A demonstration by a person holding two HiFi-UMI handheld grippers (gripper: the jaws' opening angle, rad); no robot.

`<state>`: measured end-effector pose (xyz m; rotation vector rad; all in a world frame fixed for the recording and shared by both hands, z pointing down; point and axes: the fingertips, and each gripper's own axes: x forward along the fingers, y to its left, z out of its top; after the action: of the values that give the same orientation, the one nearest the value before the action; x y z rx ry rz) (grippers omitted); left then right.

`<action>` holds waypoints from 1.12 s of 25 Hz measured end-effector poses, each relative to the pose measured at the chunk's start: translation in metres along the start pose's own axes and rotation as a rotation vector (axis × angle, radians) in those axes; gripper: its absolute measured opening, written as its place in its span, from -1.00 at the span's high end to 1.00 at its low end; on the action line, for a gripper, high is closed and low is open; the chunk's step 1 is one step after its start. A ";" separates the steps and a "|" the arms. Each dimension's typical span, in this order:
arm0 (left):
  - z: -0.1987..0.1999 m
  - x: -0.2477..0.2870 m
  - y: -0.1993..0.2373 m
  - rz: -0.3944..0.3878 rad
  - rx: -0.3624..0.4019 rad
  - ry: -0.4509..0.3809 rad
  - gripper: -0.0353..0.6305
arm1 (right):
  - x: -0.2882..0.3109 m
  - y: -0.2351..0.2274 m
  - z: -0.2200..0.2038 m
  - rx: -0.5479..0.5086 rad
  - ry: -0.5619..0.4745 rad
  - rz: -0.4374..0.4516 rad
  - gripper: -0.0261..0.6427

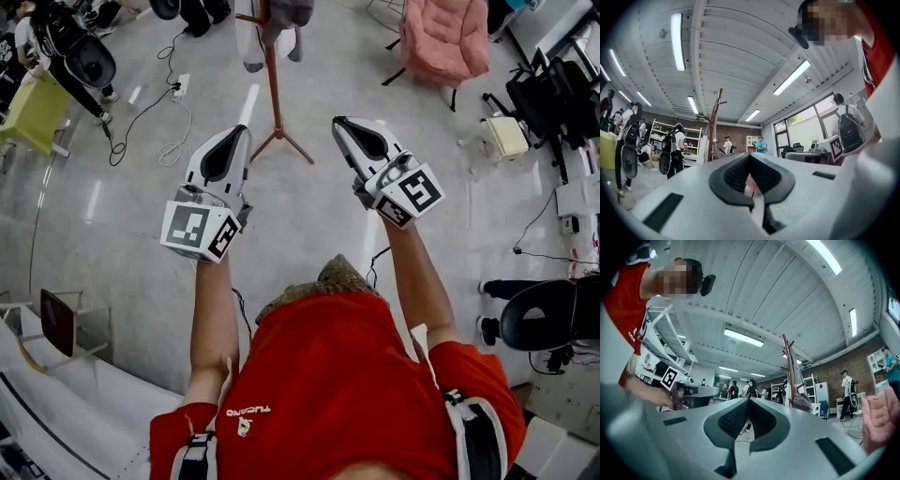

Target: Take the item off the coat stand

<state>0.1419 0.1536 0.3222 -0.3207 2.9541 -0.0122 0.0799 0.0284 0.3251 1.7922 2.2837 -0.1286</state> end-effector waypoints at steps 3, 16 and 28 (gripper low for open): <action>0.000 0.013 0.006 -0.011 0.001 -0.005 0.87 | 0.007 -0.021 -0.004 -0.034 0.032 -0.026 0.85; -0.014 0.117 0.082 0.089 0.037 0.005 0.87 | 0.082 -0.146 -0.028 -0.059 0.009 0.019 0.85; -0.036 0.272 0.152 0.274 0.059 0.031 0.87 | 0.160 -0.319 -0.057 -0.011 0.019 0.166 0.84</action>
<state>-0.1581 0.2439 0.3078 0.0943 2.9937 -0.0703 -0.2708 0.1131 0.3182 1.9758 2.1318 -0.0708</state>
